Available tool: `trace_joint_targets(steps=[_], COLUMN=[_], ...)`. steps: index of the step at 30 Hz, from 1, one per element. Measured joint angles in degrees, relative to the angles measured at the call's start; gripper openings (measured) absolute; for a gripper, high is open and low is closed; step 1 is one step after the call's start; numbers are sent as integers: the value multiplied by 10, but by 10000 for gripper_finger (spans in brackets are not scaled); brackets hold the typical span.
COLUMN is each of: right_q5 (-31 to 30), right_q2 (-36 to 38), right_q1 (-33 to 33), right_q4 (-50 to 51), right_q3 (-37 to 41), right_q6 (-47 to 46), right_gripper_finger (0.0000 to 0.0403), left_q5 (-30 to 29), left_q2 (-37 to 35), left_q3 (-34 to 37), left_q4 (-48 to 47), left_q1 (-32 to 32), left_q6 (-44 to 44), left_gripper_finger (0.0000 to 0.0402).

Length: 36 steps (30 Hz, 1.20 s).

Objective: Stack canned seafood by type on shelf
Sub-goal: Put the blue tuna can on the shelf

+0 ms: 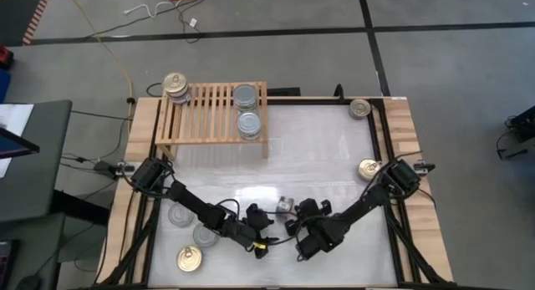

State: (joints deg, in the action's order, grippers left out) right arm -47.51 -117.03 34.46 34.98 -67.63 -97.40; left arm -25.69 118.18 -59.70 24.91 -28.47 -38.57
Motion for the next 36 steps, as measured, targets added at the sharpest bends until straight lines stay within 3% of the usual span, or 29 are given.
trace_joint_targets(steps=[8,17,27,30,33,36], right_q5=[-16,-26,32,48,60,83], right_q2=[11,114,165,162,162,162], right_q1=[0,10,89,122,155,180], right_q4=[12,86,309,354,353,341], right_q3=[-12,-19,-14,5,39,69], right_q6=[65,152,50,-35,-96,-135], right_gripper_finger=[56,132,223,225,223,222], left_q5=[-1,-3,-2,4,3,-47], left_q2=[0,0,-1,-4,-7,-7], left_q3=[0,0,-15,-67,-151,-244], left_q4=[-4,-9,16,-46,-192,-366], left_q1=[0,0,16,26,34,39], left_q6=[0,6,-35,-34,-40,-77], left_gripper_finger=[290,290,290,290,290,290])
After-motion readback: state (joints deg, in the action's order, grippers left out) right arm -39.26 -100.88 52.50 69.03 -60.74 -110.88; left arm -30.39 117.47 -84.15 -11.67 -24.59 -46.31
